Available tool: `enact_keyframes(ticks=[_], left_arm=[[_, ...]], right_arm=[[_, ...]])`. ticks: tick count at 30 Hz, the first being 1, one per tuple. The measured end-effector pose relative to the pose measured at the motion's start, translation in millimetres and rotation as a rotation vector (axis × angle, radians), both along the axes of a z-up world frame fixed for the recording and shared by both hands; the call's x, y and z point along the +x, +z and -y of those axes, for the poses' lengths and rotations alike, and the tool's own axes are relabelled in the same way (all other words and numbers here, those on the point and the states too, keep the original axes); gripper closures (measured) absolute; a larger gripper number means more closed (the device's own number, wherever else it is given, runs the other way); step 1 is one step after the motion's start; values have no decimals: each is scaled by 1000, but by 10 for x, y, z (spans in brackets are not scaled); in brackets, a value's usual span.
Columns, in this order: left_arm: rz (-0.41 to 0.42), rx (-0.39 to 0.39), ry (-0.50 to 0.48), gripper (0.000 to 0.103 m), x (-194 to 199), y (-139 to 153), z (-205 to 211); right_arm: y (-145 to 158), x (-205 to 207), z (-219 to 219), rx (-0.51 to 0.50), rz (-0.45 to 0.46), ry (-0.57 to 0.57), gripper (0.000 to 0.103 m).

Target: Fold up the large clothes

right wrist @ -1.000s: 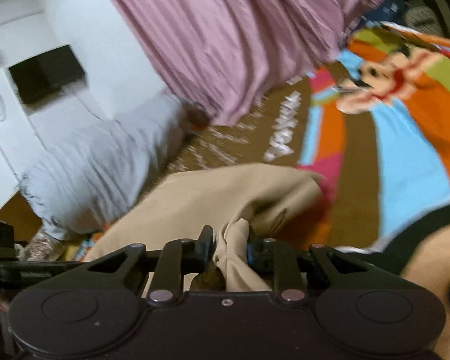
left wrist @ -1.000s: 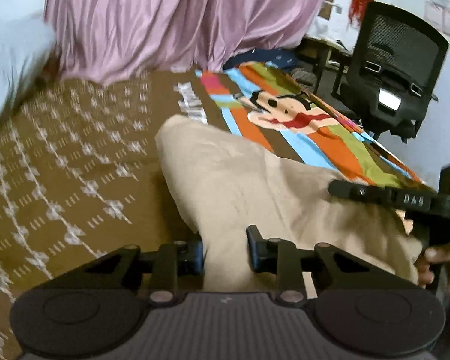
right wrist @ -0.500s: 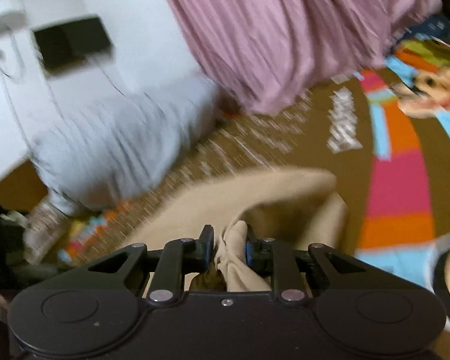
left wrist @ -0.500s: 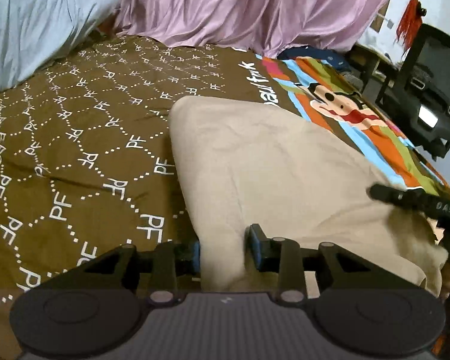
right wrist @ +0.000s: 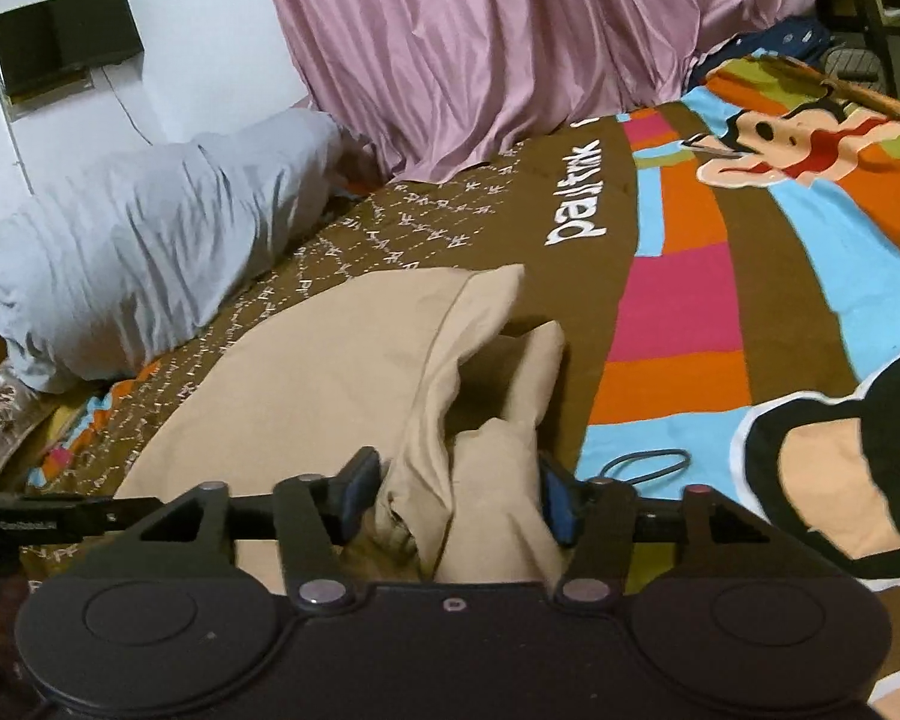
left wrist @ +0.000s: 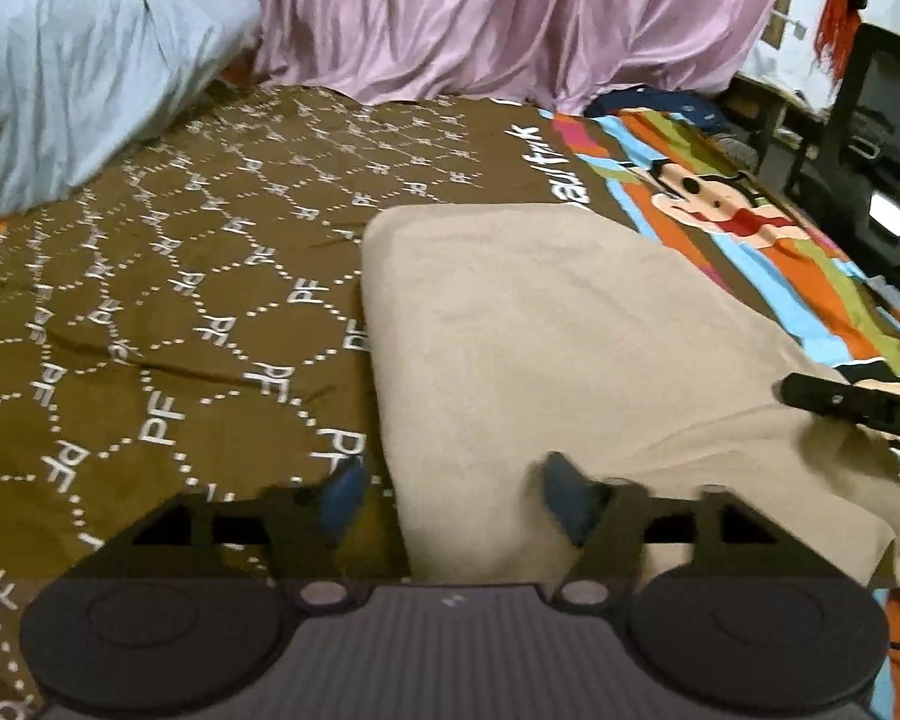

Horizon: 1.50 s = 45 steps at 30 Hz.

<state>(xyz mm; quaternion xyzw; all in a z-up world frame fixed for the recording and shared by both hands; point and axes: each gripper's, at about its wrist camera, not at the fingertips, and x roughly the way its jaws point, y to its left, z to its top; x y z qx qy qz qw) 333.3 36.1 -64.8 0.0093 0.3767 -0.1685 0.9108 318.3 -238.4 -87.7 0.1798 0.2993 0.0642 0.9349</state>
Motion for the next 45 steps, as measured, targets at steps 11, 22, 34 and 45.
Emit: enact_keyframes(ticks=[11, 22, 34, 45], left_arm=[[-78, -65, -28, 23, 86, -132, 7], [170, 24, 2, 78, 195, 196, 99], [117, 54, 83, 74, 793, -21, -150], [64, -84, 167, 22, 515, 103, -397]], right_arm=[[-278, 597, 290, 194, -186, 63, 11], [193, 810, -157, 139, 31, 230, 84], [366, 1537, -601, -58, 114, 209, 78], [89, 1208, -205, -94, 16, 64, 15]])
